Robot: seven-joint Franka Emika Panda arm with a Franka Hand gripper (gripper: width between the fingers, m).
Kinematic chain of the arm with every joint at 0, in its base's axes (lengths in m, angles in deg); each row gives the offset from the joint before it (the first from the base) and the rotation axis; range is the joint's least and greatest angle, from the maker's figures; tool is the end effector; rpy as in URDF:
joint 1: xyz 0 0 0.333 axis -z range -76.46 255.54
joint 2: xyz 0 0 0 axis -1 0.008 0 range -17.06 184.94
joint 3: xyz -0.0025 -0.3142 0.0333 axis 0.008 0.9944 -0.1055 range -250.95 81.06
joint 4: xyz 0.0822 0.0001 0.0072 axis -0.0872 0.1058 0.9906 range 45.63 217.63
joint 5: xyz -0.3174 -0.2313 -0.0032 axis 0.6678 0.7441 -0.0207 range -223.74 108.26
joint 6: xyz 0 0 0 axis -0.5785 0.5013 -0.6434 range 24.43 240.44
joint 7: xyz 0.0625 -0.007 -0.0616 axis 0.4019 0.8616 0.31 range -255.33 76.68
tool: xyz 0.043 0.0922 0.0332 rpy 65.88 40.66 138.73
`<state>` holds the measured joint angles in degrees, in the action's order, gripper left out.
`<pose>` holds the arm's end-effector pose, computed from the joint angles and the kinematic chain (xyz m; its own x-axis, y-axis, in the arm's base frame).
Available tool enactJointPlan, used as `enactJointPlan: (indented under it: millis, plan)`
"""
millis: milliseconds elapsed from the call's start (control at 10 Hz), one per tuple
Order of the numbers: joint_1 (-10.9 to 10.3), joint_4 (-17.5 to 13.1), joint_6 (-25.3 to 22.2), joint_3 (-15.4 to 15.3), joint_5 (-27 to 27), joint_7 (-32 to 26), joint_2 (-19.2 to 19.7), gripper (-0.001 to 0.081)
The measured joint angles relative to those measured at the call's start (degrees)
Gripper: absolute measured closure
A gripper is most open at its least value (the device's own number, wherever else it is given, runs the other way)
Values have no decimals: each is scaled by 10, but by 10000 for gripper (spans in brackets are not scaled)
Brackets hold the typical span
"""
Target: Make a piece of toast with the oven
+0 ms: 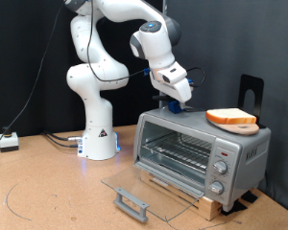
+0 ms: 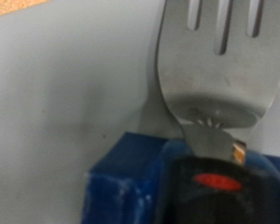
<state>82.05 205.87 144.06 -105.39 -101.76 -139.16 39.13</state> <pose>0.2648 0.1623 0.3823 0.6539 0.7118 0.2566 0.7529 -0.5784 -0.3141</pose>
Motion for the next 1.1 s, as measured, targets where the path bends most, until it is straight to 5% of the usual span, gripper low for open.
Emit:
enactJointPlan:
  millis: [400,500,600,800,1100]
  plan:
    - [3,0,9,-8,-2,5,0,-3]
    - [5,0,13,-9,-2,7,1,109]
    - [9,0,14,-11,-2,8,3,109]
    - [18,0,16,-13,-1,8,11,394]
    - [29,-2,23,-14,0,7,22,394]
